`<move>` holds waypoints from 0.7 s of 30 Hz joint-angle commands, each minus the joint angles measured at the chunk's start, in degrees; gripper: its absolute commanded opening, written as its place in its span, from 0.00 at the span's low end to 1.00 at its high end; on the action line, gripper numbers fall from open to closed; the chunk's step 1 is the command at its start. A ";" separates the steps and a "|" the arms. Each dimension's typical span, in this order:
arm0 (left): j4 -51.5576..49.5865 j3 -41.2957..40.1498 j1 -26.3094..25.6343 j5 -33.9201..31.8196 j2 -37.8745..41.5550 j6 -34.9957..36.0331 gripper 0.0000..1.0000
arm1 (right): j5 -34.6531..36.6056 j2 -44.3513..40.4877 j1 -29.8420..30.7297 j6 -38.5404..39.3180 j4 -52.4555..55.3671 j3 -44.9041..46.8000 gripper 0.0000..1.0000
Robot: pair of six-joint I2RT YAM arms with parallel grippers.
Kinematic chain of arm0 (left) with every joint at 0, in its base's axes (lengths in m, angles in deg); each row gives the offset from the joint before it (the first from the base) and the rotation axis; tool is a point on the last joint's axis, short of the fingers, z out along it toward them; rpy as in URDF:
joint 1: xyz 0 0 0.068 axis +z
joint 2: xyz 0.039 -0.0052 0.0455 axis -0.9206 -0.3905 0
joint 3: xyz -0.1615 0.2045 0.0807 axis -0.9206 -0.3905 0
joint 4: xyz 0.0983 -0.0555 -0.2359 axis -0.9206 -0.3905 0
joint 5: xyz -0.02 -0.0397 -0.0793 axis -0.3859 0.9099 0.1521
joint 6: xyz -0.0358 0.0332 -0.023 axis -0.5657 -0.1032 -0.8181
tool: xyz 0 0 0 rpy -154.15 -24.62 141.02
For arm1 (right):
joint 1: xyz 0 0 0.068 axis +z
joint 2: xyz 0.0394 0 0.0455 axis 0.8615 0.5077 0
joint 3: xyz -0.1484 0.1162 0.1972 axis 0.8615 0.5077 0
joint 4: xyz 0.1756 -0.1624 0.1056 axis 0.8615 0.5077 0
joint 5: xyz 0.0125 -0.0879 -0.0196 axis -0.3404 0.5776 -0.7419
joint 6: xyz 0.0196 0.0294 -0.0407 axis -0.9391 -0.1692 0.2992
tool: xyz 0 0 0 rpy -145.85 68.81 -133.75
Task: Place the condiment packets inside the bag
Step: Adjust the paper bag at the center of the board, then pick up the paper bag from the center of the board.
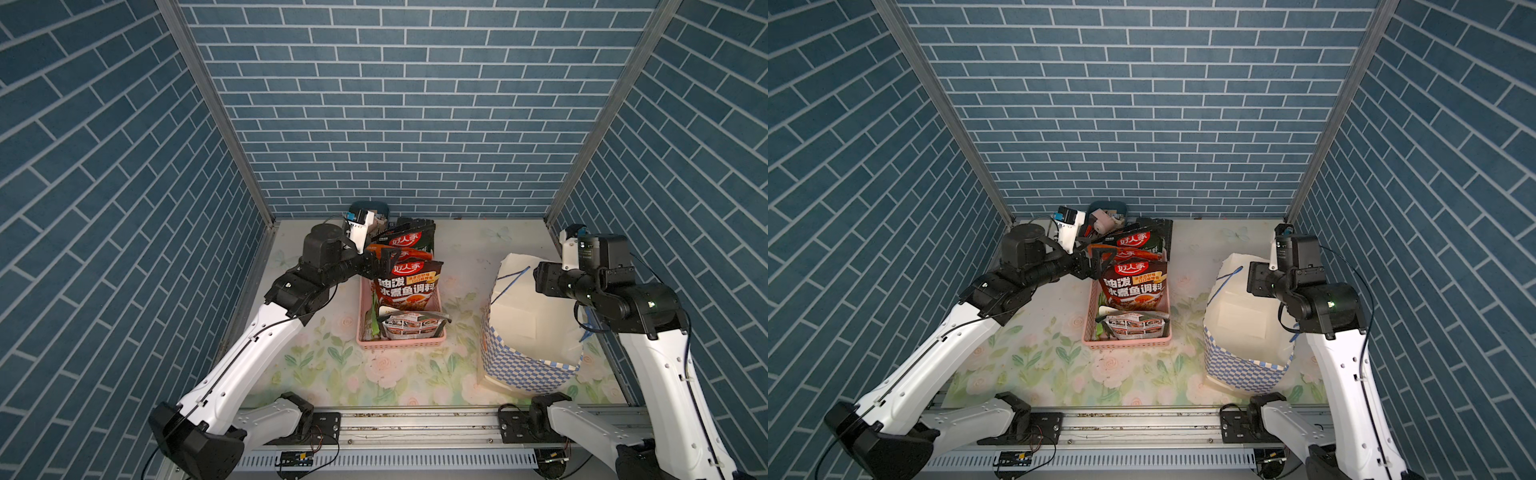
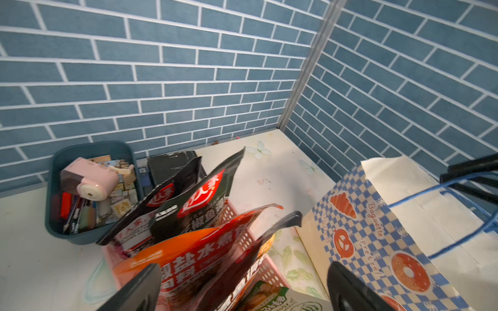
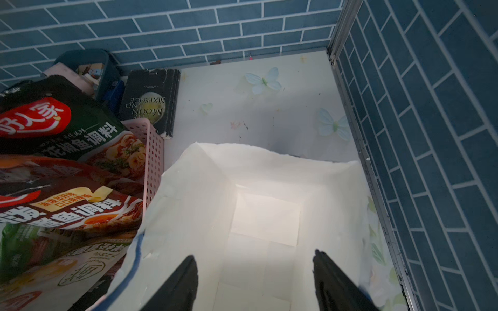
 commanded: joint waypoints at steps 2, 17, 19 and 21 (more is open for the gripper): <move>-0.33 1.77 -2.17 -6.38 -0.11 1.04 0.99 | -1.83 0.21 -0.11 -2.01 0.01 -2.09 0.69; 4.94 -3.06 -2.11 -30.08 9.10 -2.33 1.00 | -42.13 -12.46 -0.06 12.43 -25.77 7.99 0.61; 5.06 -3.85 -2.11 -32.77 10.32 -2.34 1.00 | -48.57 -14.08 0.06 11.08 -34.00 12.71 0.59; 5.04 -4.40 -2.15 -33.60 10.93 -2.37 1.00 | -51.89 -14.65 0.21 11.28 -38.81 15.01 0.59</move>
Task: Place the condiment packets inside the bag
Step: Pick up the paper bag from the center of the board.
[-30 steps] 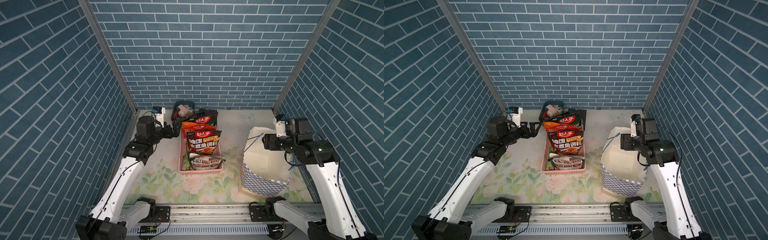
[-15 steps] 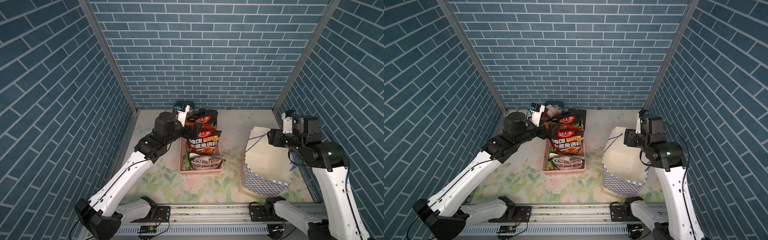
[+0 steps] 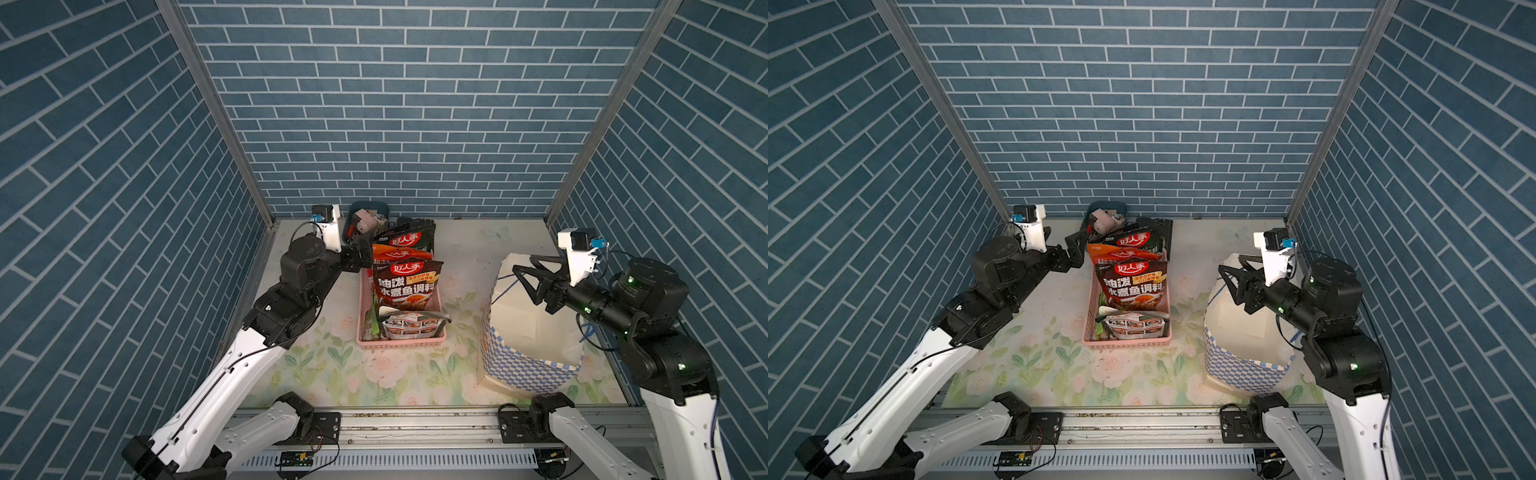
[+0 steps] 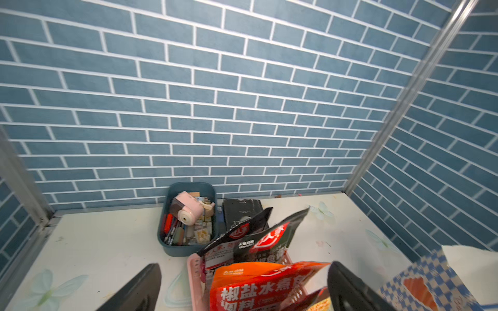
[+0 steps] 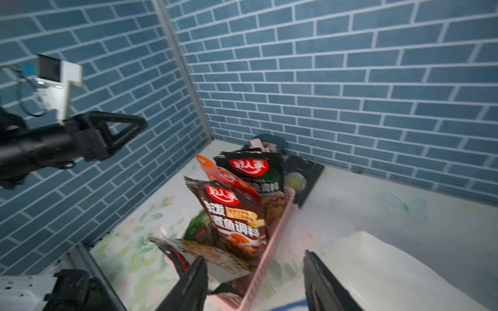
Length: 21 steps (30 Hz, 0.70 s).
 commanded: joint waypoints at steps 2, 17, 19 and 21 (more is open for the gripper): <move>0.14 -1.10 -0.12 -5.76 1.23 -0.71 1.00 | -10.15 0.25 0.37 4.12 -10.68 2.07 0.61; 1.08 -2.11 -0.10 -0.94 -0.14 0.79 1.00 | 38.20 14.89 0.38 -22.46 31.66 -18.25 0.61; 1.88 -1.10 -0.15 9.37 -1.56 3.83 1.00 | 40.08 14.19 0.37 -23.37 32.86 -17.76 0.61; 1.62 1.85 -1.43 21.06 -4.78 5.84 1.00 | 44.14 13.01 0.38 -24.58 33.05 -18.43 0.63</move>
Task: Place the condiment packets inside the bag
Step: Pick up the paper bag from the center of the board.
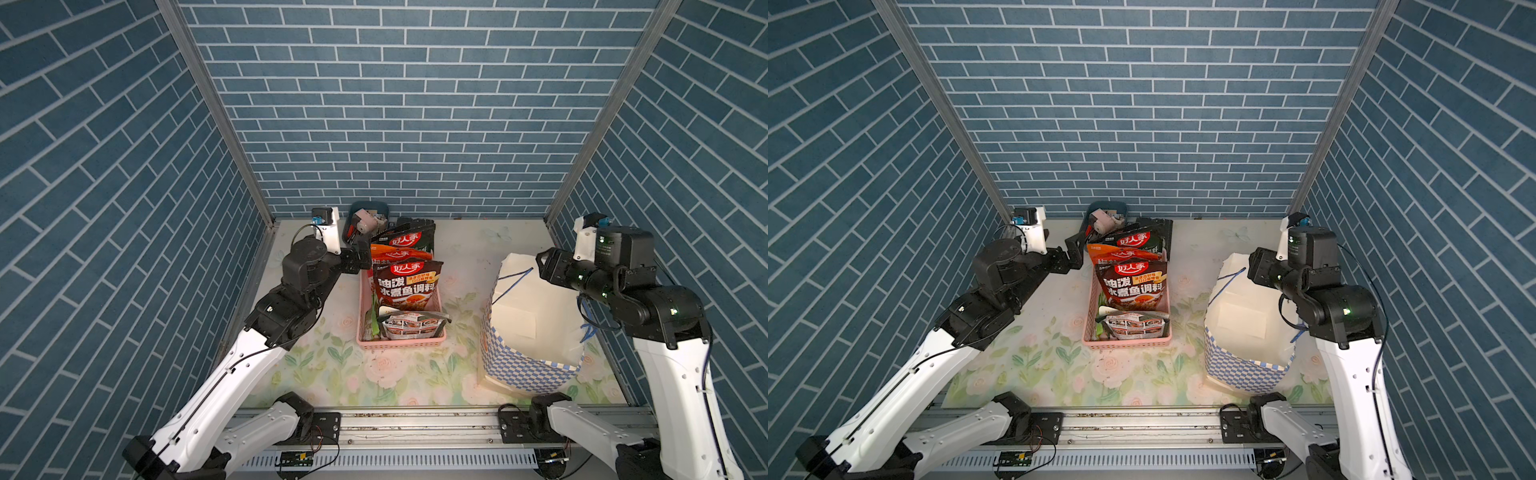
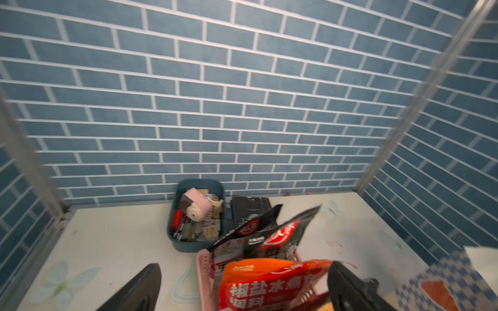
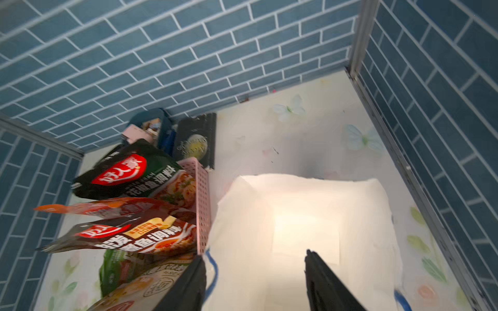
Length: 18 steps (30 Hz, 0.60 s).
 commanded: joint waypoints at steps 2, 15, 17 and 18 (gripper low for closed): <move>-1.31 9.10 -5.75 19.04 -8.02 6.45 0.99 | 11.51 -2.46 0.15 -6.11 5.53 -2.43 0.63; -19.24 38.14 -30.87 10.98 -37.22 2.57 0.99 | 22.03 -8.40 0.18 -7.02 1.80 4.55 0.68; -23.55 43.09 -32.52 9.50 -41.40 2.05 0.99 | 22.01 -9.28 0.15 -7.09 1.09 5.45 0.68; -25.97 45.71 -33.02 8.71 -43.66 1.56 0.99 | 22.03 -9.62 0.15 -7.18 0.84 5.80 0.68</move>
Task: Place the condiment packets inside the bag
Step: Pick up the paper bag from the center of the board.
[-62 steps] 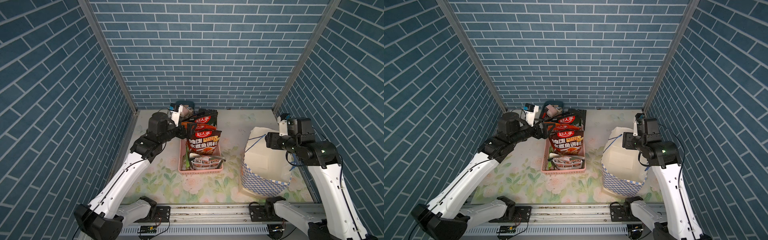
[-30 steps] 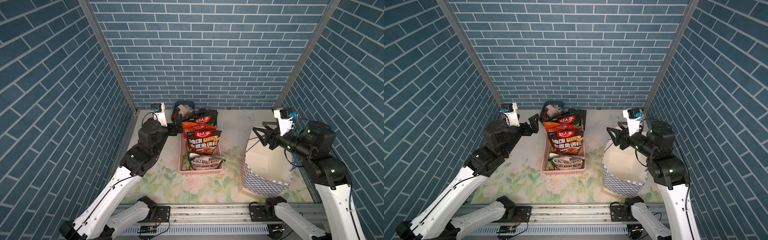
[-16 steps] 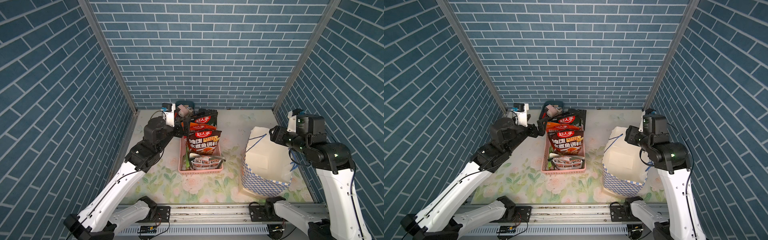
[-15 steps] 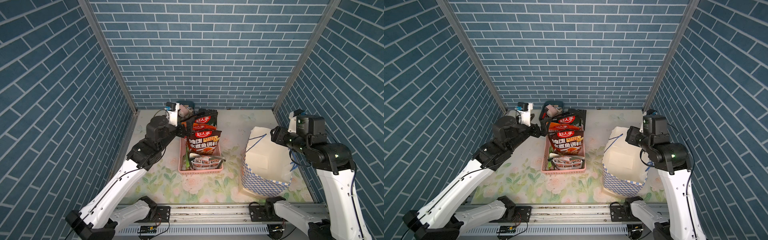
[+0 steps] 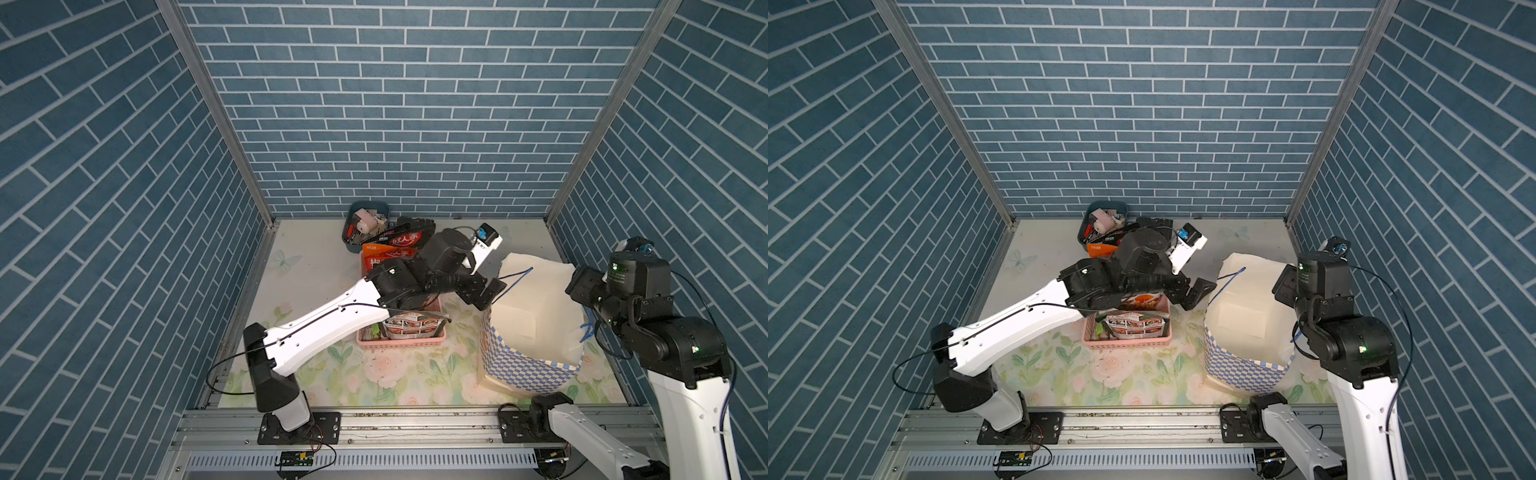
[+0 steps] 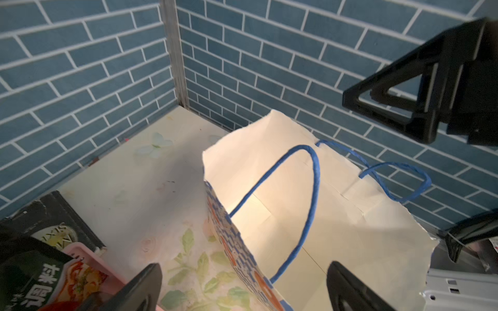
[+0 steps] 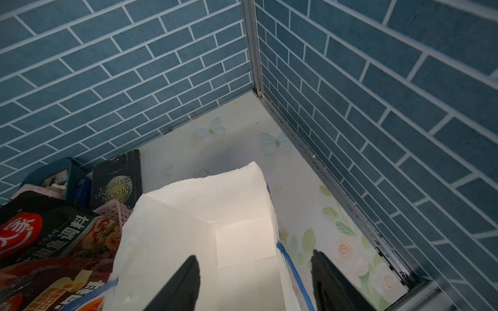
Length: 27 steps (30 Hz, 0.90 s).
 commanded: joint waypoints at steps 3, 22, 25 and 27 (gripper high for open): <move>-14.23 11.65 -2.17 -5.32 -9.16 -3.23 0.98 | 1.95 -2.46 0.15 -1.85 -2.59 2.07 0.68; -20.42 23.25 -2.27 -8.65 -20.69 -7.88 0.59 | 1.94 -5.73 0.15 -1.87 -4.91 5.90 0.67; -21.01 24.26 -2.19 -9.48 -20.91 -8.19 0.50 | 1.76 -6.11 0.15 -1.91 -5.41 6.55 0.67; -21.14 24.37 -2.11 -9.49 -21.27 -8.27 0.51 | 1.58 -6.13 0.16 -1.79 -5.71 6.69 0.67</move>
